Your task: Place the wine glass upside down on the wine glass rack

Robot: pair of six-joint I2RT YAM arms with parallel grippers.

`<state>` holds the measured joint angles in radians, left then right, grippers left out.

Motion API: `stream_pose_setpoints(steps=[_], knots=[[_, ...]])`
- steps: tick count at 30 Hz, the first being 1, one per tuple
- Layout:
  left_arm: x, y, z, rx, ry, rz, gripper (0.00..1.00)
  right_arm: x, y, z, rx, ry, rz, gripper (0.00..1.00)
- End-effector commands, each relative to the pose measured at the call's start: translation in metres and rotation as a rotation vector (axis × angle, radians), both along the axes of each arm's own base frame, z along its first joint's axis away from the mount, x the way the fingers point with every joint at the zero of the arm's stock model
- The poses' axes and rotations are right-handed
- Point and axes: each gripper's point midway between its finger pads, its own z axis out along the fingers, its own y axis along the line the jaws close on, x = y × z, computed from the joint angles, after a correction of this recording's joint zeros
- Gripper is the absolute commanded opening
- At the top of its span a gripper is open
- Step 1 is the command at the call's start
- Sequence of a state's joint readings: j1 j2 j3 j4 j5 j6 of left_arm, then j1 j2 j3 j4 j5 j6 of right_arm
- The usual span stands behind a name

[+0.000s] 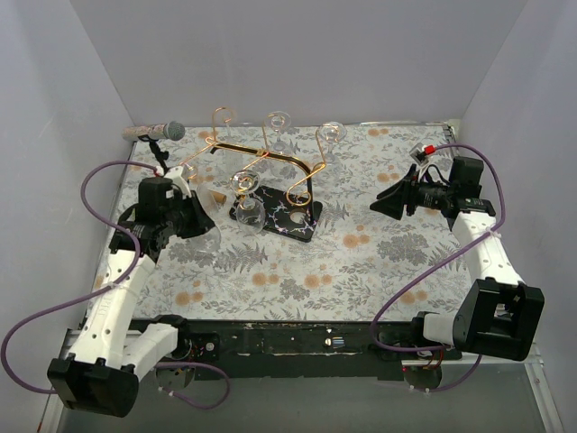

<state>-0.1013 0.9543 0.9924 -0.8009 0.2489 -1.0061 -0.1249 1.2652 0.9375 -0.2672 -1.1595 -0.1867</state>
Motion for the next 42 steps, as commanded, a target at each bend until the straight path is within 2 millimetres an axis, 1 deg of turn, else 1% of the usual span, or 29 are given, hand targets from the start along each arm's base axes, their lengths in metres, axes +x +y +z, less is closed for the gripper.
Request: stream_pose_setpoints(steps=[1, 8, 10, 13, 16, 17, 19, 22, 28, 30, 34, 39, 42], knots=[[0.0, -0.017, 0.013, 0.028, -0.049, -0.006, 0.06, 0.0, 0.0, -0.001, 0.01, -0.012, 0.017, 0.67], [-0.006, -0.019, 0.008, 0.084, -0.041, 0.002, 0.09, 0.001, 0.001, -0.003, 0.014, 0.0, 0.022, 0.67], [-0.009, -0.019, 0.002, 0.096, -0.028, -0.002, 0.1, 0.001, 0.001, -0.004, 0.017, 0.004, 0.024, 0.67], [-0.011, -0.017, -0.005, 0.116, -0.008, -0.004, 0.14, 0.001, 0.001, -0.005, 0.021, 0.01, 0.026, 0.67], [-0.013, -0.018, -0.004, 0.117, -0.008, -0.01, 0.23, 0.001, 0.001, -0.006, 0.024, 0.016, 0.03, 0.67], [-0.011, -0.013, -0.004, 0.14, -0.012, 0.013, 0.25, 0.001, 0.002, -0.006, 0.024, 0.013, 0.031, 0.67], [-0.012, -0.012, -0.005, 0.144, -0.009, 0.013, 0.29, 0.001, 0.001, -0.007, 0.024, 0.019, 0.028, 0.67], [-0.013, -0.013, -0.005, 0.146, -0.002, 0.009, 0.29, 0.001, 0.001, -0.007, 0.024, 0.019, 0.028, 0.67], [-0.012, -0.016, 0.008, 0.135, -0.011, 0.012, 0.27, 0.002, 0.001, -0.007, 0.024, 0.018, 0.03, 0.67], [-0.011, -0.019, 0.01, 0.134, -0.001, 0.007, 0.26, 0.002, 0.001, -0.007, 0.022, 0.018, 0.029, 0.68], [-0.012, -0.024, 0.008, 0.142, 0.019, 0.002, 0.23, 0.002, 0.001, -0.008, 0.021, 0.021, 0.028, 0.67], [-0.012, -0.024, 0.003, 0.164, 0.054, 0.003, 0.2, 0.002, 0.001, -0.008, 0.022, 0.02, 0.03, 0.67], [-0.013, -0.023, 0.001, 0.178, 0.066, 0.004, 0.15, 0.002, 0.001, -0.007, 0.022, 0.02, 0.028, 0.67]])
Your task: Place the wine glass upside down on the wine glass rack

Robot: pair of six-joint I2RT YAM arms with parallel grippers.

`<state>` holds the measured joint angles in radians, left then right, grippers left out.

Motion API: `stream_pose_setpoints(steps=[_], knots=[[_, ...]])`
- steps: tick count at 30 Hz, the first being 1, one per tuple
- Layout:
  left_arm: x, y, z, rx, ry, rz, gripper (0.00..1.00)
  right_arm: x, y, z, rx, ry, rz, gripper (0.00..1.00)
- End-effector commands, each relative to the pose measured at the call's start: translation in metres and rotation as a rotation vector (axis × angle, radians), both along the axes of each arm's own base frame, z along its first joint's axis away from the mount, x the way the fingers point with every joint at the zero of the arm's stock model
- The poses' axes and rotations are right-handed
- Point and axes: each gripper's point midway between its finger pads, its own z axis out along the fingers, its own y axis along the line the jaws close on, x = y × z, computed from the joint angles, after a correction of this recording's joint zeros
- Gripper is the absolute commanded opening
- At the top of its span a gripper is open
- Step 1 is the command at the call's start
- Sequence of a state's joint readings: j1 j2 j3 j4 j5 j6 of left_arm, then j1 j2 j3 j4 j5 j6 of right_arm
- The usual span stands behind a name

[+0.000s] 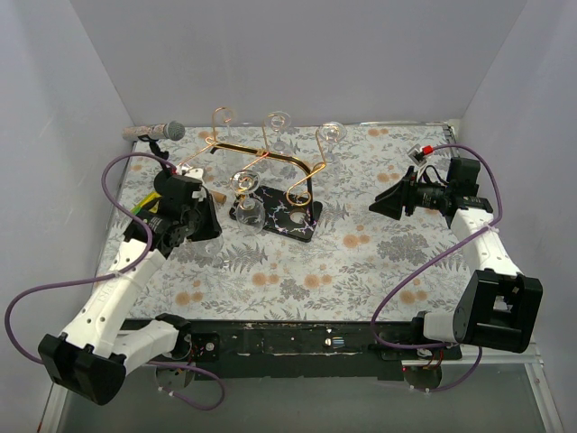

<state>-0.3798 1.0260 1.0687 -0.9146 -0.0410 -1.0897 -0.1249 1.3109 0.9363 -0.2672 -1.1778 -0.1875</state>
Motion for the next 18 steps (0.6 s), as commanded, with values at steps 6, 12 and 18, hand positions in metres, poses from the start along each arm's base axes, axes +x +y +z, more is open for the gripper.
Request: stream_pose_setpoints(steps=[6, 12, 18], knots=[[0.002, -0.001, 0.018, 0.009, -0.02, 0.013, 0.0, 0.0, 0.0, 0.003, 0.005, -0.022, 0.012, 0.67], [-0.005, -0.019, 0.038, -0.085, -0.04, -0.059, 0.0, -0.001, 0.001, 0.001, 0.005, -0.021, 0.021, 0.68], [-0.021, -0.047, 0.064, -0.223, -0.058, -0.206, 0.0, -0.012, 0.018, 0.0, 0.007, -0.051, 0.103, 0.67]])
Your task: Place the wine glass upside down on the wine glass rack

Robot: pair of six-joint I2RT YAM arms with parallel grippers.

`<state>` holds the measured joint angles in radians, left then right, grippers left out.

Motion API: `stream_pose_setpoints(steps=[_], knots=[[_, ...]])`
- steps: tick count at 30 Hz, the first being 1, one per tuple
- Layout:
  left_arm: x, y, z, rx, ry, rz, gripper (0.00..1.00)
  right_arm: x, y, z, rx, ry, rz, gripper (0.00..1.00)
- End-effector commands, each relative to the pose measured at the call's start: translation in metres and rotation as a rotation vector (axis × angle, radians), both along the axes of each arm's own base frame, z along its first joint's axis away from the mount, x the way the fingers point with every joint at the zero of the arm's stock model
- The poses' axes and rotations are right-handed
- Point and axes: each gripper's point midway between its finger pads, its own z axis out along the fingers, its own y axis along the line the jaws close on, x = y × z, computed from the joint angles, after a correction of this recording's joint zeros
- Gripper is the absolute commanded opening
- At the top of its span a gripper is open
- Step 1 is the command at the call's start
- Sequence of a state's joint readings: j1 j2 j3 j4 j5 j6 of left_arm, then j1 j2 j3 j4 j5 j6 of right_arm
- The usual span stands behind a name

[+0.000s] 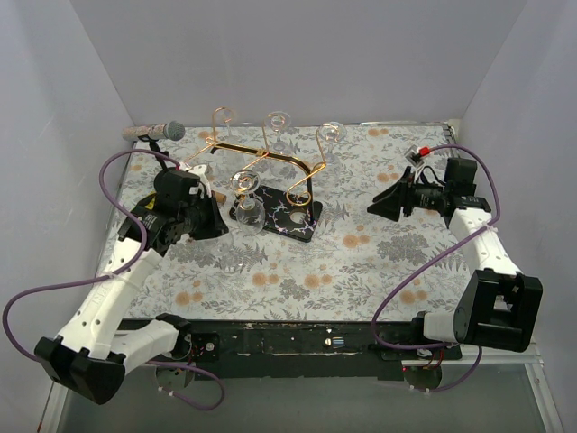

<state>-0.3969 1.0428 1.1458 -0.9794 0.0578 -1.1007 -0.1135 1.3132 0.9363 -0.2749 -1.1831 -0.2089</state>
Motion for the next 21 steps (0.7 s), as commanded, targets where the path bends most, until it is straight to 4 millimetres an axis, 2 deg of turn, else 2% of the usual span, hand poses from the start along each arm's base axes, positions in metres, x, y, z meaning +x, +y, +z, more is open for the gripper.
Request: stream_pose_setpoints(steps=[1, 3, 10, 17, 19, 21], knots=[[-0.012, -0.031, 0.05, -0.176, -0.095, -0.147, 0.0, -0.013, 0.019, 0.0, 0.005, -0.051, 0.1, 0.67], [-0.017, -0.038, 0.057, -0.214, -0.096, -0.188, 0.0, -0.019, 0.031, -0.003, -0.009, -0.059, 0.141, 0.67], [-0.033, -0.065, 0.084, -0.356, -0.115, -0.331, 0.0, -0.06, 0.082, -0.029, -0.107, -0.036, 0.301, 0.67], [-0.042, -0.092, 0.107, -0.481, -0.167, -0.441, 0.0, -0.083, 0.102, -0.035, -0.027, 0.155, 0.295, 0.69], [-0.042, -0.099, 0.11, -0.494, -0.18, -0.45, 0.0, -0.084, 0.107, -0.035, -0.007, 0.248, 0.25, 0.69], [-0.042, -0.107, 0.112, -0.506, -0.189, -0.461, 0.0, -0.076, 0.109, -0.043, -0.026, 0.323, 0.128, 0.68]])
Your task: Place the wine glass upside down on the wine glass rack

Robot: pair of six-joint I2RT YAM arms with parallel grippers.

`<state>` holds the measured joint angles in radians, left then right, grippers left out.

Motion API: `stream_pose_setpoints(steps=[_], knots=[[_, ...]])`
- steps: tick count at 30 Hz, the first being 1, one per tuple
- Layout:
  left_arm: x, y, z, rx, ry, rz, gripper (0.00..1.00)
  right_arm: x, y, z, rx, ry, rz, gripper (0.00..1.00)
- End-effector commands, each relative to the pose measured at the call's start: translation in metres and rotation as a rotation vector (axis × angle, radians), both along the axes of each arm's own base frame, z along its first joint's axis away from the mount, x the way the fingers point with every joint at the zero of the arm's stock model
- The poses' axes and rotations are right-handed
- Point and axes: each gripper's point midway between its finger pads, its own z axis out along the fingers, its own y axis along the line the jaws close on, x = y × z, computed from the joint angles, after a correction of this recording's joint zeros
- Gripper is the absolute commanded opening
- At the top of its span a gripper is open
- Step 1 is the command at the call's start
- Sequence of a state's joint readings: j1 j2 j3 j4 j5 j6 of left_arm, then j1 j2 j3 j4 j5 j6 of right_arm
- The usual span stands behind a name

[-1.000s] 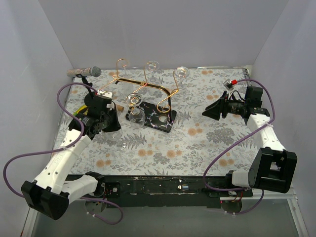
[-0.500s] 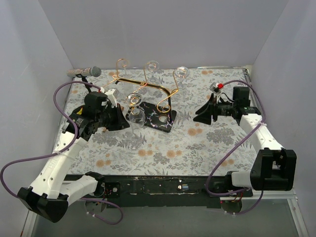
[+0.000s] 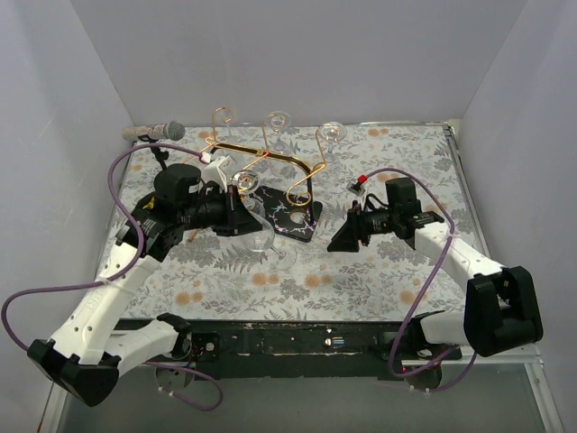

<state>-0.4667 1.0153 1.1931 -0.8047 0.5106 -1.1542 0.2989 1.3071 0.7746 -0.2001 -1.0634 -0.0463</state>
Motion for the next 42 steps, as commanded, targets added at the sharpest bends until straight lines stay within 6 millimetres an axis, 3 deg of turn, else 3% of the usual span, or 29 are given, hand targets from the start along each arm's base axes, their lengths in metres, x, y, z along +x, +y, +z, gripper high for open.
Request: stream_pose_setpoints(steps=[1, 9, 16, 23, 32, 33, 35, 38, 42], knots=[[-0.007, -0.025, 0.04, -0.129, -0.115, -0.069, 0.0, 0.011, 0.012, 0.012, -0.001, 0.119, -0.185, 0.68], [-0.006, -0.059, 0.042, -0.139, -0.164, -0.08, 0.0, -0.008, 0.025, 0.014, 0.026, 0.265, -0.182, 0.69], [-0.003, -0.067, 0.047, -0.135, -0.207, -0.064, 0.0, -0.015, 0.027, -0.006, -0.048, 0.333, -0.196, 0.66], [-0.006, -0.07, 0.047, -0.138, -0.21, -0.071, 0.0, -0.023, 0.036, -0.006, -0.052, 0.419, -0.152, 0.6], [-0.013, -0.073, 0.045, -0.142, -0.208, -0.094, 0.0, -0.026, 0.045, 0.006, 0.047, 0.435, -0.086, 0.28], [-0.014, -0.073, 0.046, -0.143, -0.209, -0.097, 0.0, -0.027, 0.046, 0.007, 0.058, 0.435, -0.083, 0.23], [-0.016, -0.073, 0.045, -0.145, -0.208, -0.107, 0.0, -0.026, 0.046, 0.009, 0.077, 0.426, -0.075, 0.02], [-0.019, -0.071, 0.048, -0.153, -0.212, -0.111, 0.0, -0.023, 0.046, 0.012, 0.082, 0.399, -0.071, 0.01], [-0.026, -0.066, 0.06, -0.183, -0.232, -0.115, 0.21, -0.019, 0.041, 0.012, 0.075, 0.354, -0.084, 0.01]])
